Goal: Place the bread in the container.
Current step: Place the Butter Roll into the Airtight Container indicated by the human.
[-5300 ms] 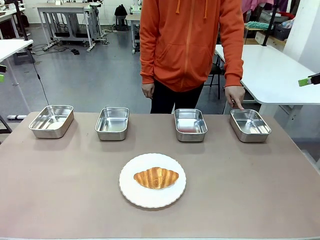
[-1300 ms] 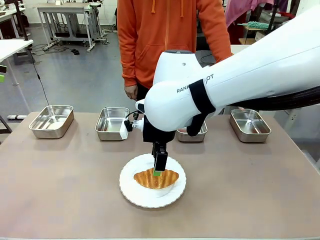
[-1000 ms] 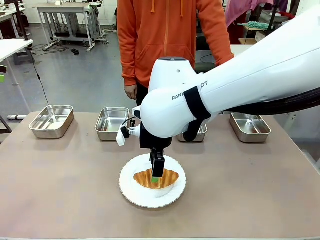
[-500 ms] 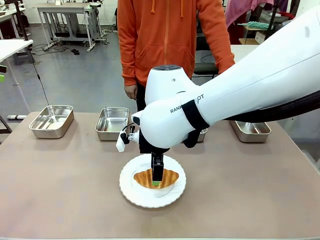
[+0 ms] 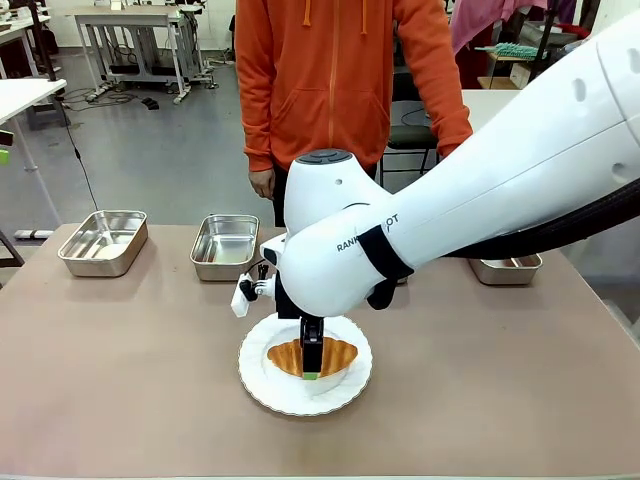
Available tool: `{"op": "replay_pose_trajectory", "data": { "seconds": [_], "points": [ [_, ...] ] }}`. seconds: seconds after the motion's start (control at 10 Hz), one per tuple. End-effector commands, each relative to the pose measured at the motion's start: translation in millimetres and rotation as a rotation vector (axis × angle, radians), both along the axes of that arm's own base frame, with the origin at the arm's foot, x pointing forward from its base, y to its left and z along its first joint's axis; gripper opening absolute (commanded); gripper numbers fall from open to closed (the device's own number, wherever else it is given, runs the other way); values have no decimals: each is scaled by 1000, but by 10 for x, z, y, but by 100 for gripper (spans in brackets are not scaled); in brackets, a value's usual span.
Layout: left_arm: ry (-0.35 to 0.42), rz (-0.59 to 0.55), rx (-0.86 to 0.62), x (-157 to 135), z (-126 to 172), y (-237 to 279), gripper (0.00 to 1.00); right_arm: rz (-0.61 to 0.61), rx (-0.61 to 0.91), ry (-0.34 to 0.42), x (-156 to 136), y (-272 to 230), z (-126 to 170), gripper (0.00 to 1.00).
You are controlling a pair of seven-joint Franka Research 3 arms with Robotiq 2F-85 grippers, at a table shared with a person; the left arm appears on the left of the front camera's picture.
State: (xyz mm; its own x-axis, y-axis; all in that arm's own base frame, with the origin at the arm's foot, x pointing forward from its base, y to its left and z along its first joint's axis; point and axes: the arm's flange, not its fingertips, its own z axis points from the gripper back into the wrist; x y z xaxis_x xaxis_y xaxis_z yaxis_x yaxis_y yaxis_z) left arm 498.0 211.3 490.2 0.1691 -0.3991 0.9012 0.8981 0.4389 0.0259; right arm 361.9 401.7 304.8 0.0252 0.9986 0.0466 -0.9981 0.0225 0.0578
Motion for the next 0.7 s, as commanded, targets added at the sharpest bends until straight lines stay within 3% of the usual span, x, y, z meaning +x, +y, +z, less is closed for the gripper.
{"op": "replay_pose_trajectory", "data": {
  "seconds": [0.0, 0.3, 0.4, 0.5, 0.6],
  "points": [
    [-4, 4, 4, 1, 12, 0, 100, -21, 1, -15, -29, 63, -76, 100],
    [-4, 4, 4, 1, 12, 0, 100, -29, -37, -34, -16, 38, -194, 100],
    [-4, 4, 4, 1, 12, 0, 100, -27, -35, -39, -16, 37, -201, 80],
    [-4, 4, 4, 1, 12, 0, 100, -29, -35, -39, -14, 34, -206, 80],
    [-4, 4, 4, 1, 12, 0, 100, -31, -34, -37, -13, 27, -206, 60]
  ]
}}
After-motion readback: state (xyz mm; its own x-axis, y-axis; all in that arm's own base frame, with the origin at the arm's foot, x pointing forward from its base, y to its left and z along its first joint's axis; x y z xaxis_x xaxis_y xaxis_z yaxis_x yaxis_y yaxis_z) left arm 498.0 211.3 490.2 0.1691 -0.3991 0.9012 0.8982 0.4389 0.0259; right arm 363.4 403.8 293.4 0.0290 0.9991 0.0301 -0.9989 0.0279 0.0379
